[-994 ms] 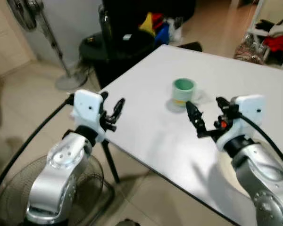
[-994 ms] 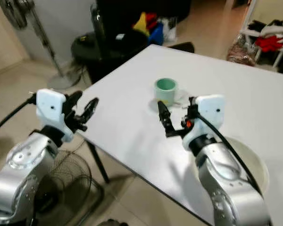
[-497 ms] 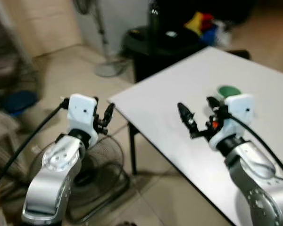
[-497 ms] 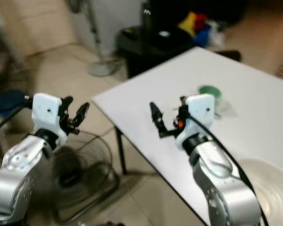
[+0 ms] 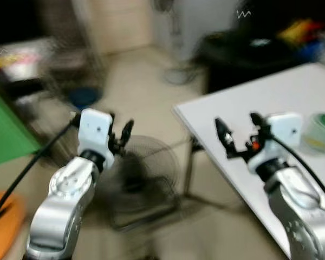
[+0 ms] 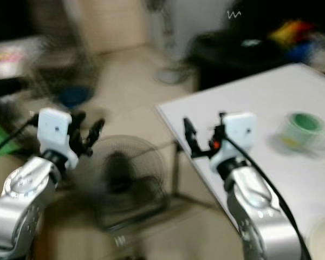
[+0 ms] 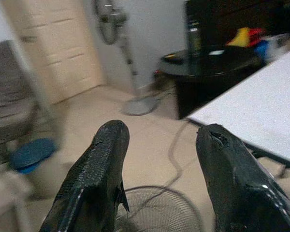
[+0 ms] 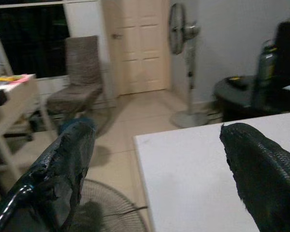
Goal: Setting the table
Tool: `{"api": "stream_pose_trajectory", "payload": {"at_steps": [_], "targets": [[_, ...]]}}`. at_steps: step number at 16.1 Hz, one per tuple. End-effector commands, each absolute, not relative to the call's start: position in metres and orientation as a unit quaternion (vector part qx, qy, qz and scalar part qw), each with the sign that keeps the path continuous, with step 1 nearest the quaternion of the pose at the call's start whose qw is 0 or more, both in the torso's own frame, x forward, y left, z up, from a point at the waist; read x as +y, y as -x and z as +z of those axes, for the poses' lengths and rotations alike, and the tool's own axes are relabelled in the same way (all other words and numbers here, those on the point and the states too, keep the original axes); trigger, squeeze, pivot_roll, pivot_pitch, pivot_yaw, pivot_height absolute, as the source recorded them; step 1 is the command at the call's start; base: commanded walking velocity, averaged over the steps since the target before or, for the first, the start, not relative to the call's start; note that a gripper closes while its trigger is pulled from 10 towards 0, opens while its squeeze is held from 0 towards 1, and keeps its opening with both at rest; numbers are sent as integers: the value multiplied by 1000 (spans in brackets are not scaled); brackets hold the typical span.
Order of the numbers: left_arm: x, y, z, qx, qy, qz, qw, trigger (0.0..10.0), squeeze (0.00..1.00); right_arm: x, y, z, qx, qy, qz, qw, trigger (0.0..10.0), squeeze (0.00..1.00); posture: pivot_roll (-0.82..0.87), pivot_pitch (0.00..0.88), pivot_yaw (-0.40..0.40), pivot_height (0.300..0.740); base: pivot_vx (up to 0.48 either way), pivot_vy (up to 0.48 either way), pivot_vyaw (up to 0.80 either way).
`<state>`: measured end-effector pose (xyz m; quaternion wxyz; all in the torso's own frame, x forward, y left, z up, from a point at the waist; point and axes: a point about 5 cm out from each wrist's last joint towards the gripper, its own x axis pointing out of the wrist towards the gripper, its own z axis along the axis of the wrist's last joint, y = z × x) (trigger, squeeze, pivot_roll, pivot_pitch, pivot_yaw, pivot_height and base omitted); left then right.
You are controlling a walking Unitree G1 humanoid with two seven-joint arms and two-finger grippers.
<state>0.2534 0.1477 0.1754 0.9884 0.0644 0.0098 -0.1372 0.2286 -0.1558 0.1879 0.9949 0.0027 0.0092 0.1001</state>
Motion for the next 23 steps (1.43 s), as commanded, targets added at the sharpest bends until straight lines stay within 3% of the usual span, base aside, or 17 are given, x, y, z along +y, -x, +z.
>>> {"api": "stream_pose_trajectory", "payload": {"at_steps": [1, 10, 13, 14, 15, 16, 19, 23], "targets": [[148, -253, 177, 10, -66, -139, 988, 10000, 0, -156, -228, 188, 7, -6, 98, 995, 10000, 1000, 24, 0, 96, 740, 0, 0, 800], [146, -245, 175, 20, -58, -147, 987, 10000, 0, -152, -223, 179, 31, -18, 128, 991, 10000, 1000, 41, 0, 70, 740, 0, 0, 800], [145, -243, 174, 23, -57, -148, 987, 10000, 0, -155, -223, 177, 35, -28, 114, 992, 10000, 1000, 43, 0, 68, 740, 0, 172, 0], [146, -241, 174, 25, -57, -147, 987, 10000, 0, -154, -223, 176, 40, -29, 110, 993, 10000, 792, 45, 0, 65, 740, 0, 285, 0], [148, -241, 173, 26, -58, -146, 987, 10000, 0, -153, -224, 175, 44, -32, 109, 993, 10000, 0, 46, 0, 61, 740, 0, 285, 0], [150, -243, 174, 26, -58, -143, 988, 10000, 0, -155, -226, 178, 29, -4, 93, 995, 10000, 0, 43, 0, 61, 740, 0, 285, 0], [151, -245, 175, 25, -61, -142, 988, 10000, 0, -155, -228, 181, 8, -23, 103, 994, 10000, 0, 49, 0, 69, 740, 0, 285, 0], [149, -249, 175, 24, -62, -148, 987, 10000, 0, -156, -228, 169, 59, -39, 84, 994, 10000, 0, 33, 0, 71, 740, 0, 284, 0]]}}
